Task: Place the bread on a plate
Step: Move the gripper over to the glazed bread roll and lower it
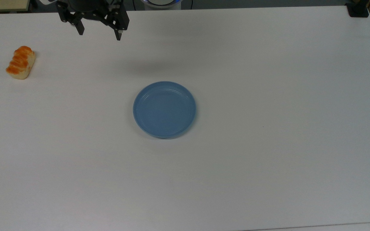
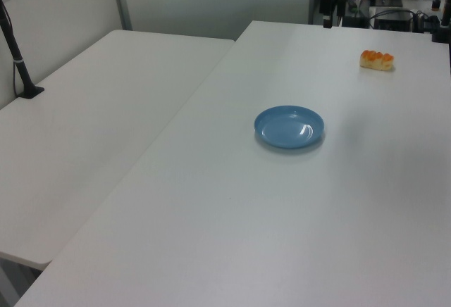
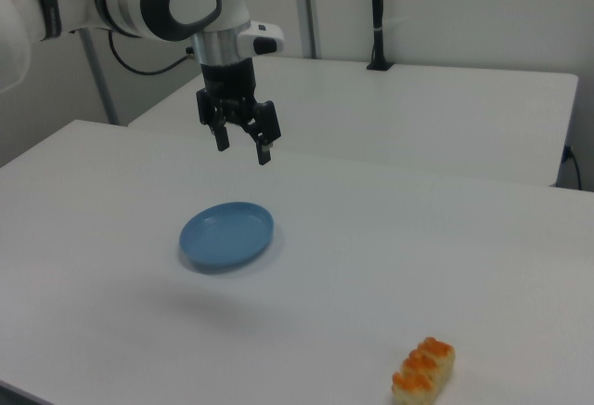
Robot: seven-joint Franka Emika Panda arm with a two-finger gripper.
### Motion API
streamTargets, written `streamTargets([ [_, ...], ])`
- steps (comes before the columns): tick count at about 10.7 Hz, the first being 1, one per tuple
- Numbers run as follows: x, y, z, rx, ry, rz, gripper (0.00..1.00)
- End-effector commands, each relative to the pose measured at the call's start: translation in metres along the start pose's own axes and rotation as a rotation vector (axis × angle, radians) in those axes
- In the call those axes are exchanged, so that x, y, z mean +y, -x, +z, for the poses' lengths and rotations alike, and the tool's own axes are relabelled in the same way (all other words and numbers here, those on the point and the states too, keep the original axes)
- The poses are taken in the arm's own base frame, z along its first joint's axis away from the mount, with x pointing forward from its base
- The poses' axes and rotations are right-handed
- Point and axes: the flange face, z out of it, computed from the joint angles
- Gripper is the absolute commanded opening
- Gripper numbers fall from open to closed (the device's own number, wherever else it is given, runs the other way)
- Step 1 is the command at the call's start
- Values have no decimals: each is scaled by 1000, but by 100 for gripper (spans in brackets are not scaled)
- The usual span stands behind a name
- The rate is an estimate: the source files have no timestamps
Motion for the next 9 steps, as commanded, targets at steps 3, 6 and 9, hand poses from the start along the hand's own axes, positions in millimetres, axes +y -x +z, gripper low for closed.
streamTargets([
  [3,45,15,-11,-35,5,56,100],
  [6,147,26,3,-34,8,117,100],
  [9,215,15,48,15,36,192,100],
])
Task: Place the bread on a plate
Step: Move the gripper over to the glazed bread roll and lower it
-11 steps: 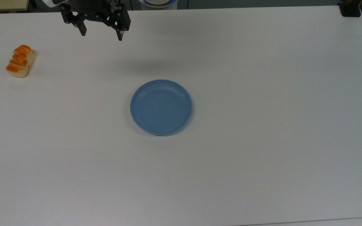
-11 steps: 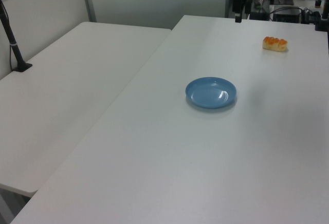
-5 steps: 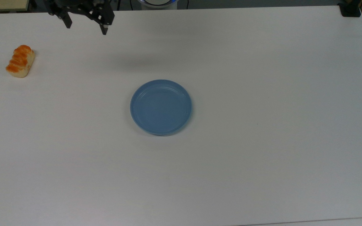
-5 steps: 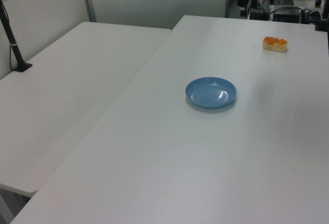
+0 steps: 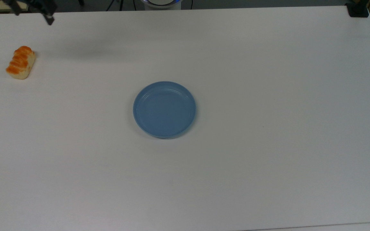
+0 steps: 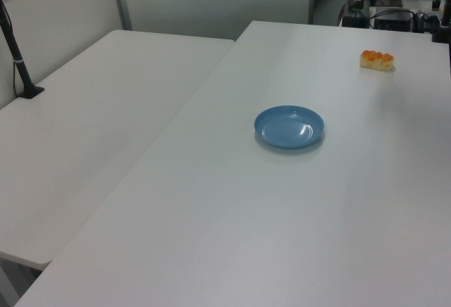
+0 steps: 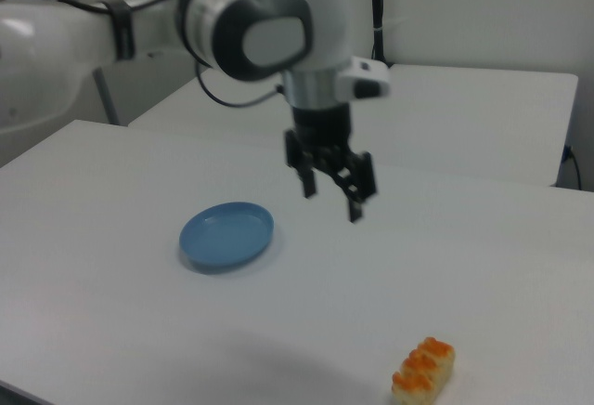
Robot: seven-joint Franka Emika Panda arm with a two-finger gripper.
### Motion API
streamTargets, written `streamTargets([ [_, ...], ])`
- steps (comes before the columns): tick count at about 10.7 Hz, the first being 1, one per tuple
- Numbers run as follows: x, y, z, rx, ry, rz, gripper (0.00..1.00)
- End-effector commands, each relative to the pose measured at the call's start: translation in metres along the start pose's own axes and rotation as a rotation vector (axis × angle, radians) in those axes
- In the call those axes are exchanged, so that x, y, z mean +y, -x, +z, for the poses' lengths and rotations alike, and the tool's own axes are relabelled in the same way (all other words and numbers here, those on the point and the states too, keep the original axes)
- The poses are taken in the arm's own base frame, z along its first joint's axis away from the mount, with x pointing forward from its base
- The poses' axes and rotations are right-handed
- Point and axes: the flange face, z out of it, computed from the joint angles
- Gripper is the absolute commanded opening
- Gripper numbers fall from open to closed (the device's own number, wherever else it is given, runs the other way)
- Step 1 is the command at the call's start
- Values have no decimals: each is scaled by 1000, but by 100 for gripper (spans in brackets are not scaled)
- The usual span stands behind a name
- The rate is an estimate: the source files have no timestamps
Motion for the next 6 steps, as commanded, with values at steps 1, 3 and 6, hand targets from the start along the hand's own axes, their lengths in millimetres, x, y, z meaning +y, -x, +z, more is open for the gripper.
streamTargets([
  [1,40,-23,48,30,25,42,100],
  [3,58,-31,66,47,37,66,100],
  [6,65,-49,114,33,71,60,100],
])
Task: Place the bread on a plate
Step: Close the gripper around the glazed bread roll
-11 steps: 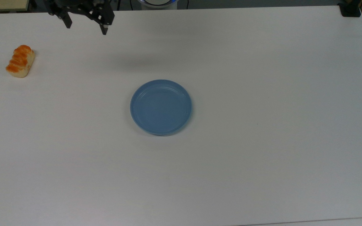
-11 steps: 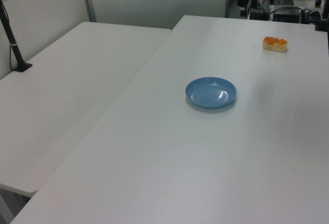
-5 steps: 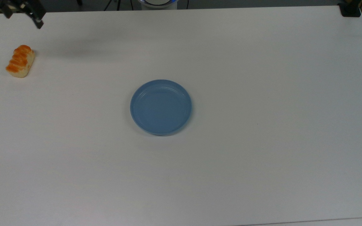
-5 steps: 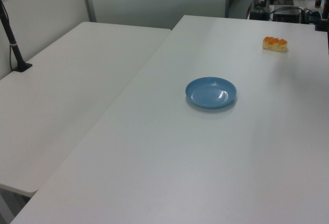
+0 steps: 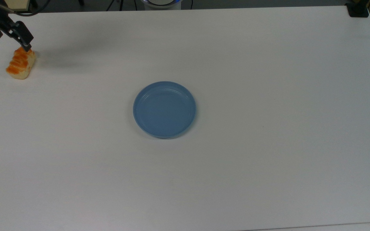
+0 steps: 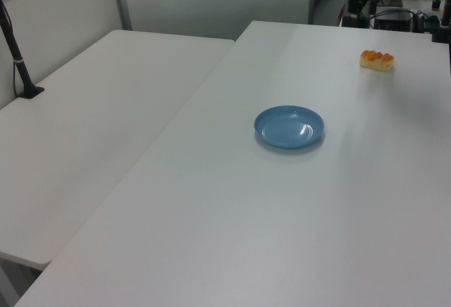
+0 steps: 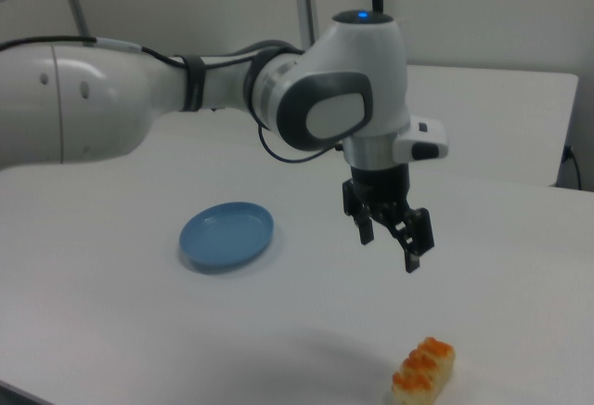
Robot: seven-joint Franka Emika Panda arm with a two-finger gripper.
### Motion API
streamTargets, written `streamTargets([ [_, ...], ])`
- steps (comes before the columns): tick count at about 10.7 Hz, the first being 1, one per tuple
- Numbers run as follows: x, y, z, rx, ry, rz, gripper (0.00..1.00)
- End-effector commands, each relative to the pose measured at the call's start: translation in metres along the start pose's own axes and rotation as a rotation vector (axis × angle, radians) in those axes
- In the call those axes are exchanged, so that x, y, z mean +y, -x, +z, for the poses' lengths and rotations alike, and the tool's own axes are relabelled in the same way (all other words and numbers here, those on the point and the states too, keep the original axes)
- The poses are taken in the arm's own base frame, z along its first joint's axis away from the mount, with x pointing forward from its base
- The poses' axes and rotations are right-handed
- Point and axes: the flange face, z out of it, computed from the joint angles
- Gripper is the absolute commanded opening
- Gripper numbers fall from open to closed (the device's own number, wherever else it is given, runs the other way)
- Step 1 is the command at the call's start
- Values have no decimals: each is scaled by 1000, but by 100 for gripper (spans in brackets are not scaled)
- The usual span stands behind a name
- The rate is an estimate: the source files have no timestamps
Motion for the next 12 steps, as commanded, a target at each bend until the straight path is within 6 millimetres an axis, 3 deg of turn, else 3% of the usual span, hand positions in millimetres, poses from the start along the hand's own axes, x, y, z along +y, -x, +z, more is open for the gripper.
streamTargets([
  [1,0,-11,51,-17,52,-31,100],
  [4,9,-16,119,-29,104,-54,100],
  [6,37,-6,138,-47,112,-53,100],
  [8,57,0,141,-50,111,-84,100],
  [12,62,12,167,-87,112,-128,100],
])
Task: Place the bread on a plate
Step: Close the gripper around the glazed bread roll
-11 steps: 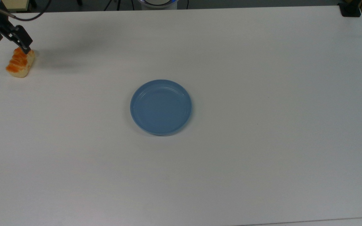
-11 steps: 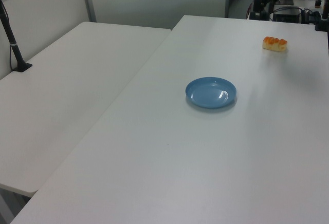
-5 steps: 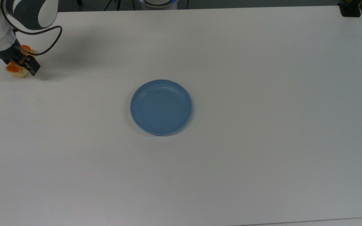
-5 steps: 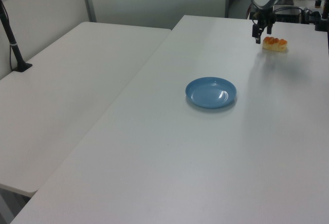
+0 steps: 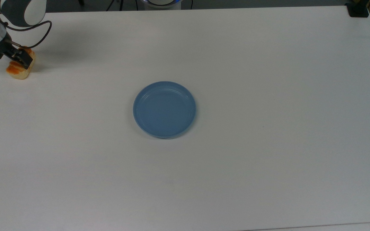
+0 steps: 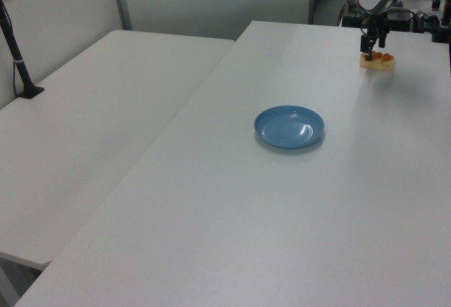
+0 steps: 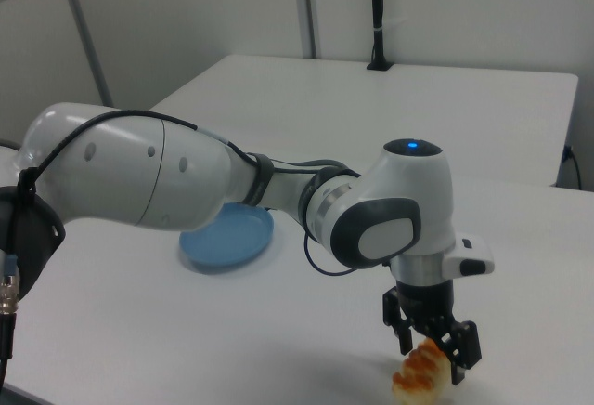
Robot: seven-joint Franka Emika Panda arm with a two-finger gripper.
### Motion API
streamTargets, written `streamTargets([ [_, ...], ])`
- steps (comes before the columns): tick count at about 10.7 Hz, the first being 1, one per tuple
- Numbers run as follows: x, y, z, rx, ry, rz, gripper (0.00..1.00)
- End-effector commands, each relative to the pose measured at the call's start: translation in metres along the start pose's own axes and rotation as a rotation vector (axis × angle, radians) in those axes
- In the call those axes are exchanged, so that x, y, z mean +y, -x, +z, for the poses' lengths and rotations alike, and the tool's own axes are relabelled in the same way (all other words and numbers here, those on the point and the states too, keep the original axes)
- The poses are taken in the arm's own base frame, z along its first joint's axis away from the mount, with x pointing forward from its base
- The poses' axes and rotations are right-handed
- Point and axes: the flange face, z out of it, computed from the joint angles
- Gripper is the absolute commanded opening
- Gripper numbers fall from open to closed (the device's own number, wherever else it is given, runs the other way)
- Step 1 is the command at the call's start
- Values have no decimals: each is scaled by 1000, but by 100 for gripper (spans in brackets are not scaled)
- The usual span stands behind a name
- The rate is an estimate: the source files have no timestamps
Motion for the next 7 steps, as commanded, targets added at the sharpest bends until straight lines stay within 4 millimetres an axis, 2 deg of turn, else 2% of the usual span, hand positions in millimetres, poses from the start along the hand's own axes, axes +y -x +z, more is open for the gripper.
streamTargets([
  [1,-9,8,20,0,17,-50,100],
  [2,-10,8,19,3,18,-48,98],
  [4,-12,6,17,6,15,-52,34],
  [5,-14,6,11,11,13,-51,15],
  [6,-17,5,-1,25,14,-49,0],
  [7,-16,8,-28,27,0,-40,0],
])
